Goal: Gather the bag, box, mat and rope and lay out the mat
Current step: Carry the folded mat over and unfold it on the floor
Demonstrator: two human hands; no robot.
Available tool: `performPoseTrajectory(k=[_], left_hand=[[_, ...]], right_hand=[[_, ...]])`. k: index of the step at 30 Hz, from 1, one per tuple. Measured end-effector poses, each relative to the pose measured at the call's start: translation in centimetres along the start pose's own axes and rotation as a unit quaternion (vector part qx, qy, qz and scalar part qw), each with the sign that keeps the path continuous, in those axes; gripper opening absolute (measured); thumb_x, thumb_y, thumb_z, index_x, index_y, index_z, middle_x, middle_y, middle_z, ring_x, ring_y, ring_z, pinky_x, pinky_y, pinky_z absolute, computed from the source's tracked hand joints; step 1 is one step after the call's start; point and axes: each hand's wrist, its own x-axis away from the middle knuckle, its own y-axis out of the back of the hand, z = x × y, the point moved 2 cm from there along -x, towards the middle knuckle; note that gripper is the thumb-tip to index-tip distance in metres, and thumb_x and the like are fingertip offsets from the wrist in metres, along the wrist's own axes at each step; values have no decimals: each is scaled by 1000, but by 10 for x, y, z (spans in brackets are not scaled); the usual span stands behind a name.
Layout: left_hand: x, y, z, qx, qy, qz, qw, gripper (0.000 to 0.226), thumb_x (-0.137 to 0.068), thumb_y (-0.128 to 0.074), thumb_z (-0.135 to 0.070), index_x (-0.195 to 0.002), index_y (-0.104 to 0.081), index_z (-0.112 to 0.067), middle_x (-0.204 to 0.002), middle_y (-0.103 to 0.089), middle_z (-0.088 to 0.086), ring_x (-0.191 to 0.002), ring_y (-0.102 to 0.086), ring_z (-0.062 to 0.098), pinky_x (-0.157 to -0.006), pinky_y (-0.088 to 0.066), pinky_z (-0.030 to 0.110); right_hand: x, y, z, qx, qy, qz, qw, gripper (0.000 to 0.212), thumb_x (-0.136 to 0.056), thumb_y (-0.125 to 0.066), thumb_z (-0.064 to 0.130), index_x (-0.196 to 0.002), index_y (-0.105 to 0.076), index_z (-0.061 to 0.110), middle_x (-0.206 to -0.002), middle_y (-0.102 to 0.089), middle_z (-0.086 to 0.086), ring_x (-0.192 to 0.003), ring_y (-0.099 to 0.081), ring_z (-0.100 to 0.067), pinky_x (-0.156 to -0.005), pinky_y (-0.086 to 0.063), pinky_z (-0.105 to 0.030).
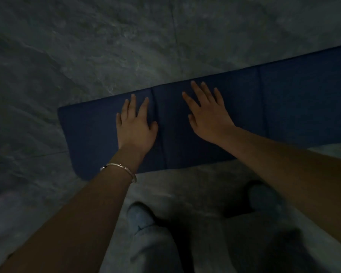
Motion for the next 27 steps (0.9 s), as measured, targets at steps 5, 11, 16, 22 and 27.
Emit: performPoseTrajectory(k=[5, 11, 16, 22, 27], left_hand=[[59, 26, -79, 27, 8, 3, 1000, 75, -88, -54, -47, -149, -13, -31, -160, 3, 5, -147, 4, 24, -118, -5, 48], [104, 27, -141, 29, 0, -4, 1000, 80, -84, -59, -51, -148, -16, -31, -160, -2, 5, -147, -1, 25, -117, -7, 48], [127, -1, -166, 18, -38, 5, 999, 83, -81, -61, -53, -148, -18, -31, -160, -1, 5, -147, 1, 26, -117, -5, 49], [125, -48, -164, -8, -68, -13, 998, 89, -73, -68, -54, -147, -26, -28, -158, -14, 10, -146, -9, 32, -114, -12, 54], [105, -128, -150, -57, -109, 9, 992, 89, -66, -44, -67, -144, -27, -28, -154, -27, 13, -141, -14, 32, -109, -22, 60]], right_hand=[[86, 64, -57, 21, -20, 45, 999, 65, -98, -35, 36, -151, -2, 19, -158, 13, -11, -145, 9, -32, -115, 3, -51], [184, 85, -131, 56, -68, 67, 994, 72, -90, -53, 35, -150, -16, 20, -159, 0, -13, -145, -3, -35, -113, -6, -54], [242, 58, -183, 87, -107, 59, 989, 86, -51, -86, 27, -130, -56, 13, -144, -42, -19, -128, -43, -43, -97, -32, -65], [263, 11, -235, 94, -147, 72, 982, 76, -53, -87, 25, -123, -62, 9, -138, -48, -21, -123, -47, -47, -93, -33, -69], [241, -69, -279, 89, -128, 93, 983, 83, -40, -91, 31, -118, -66, 14, -134, -52, -21, -119, -52, -44, -89, -37, -69]])
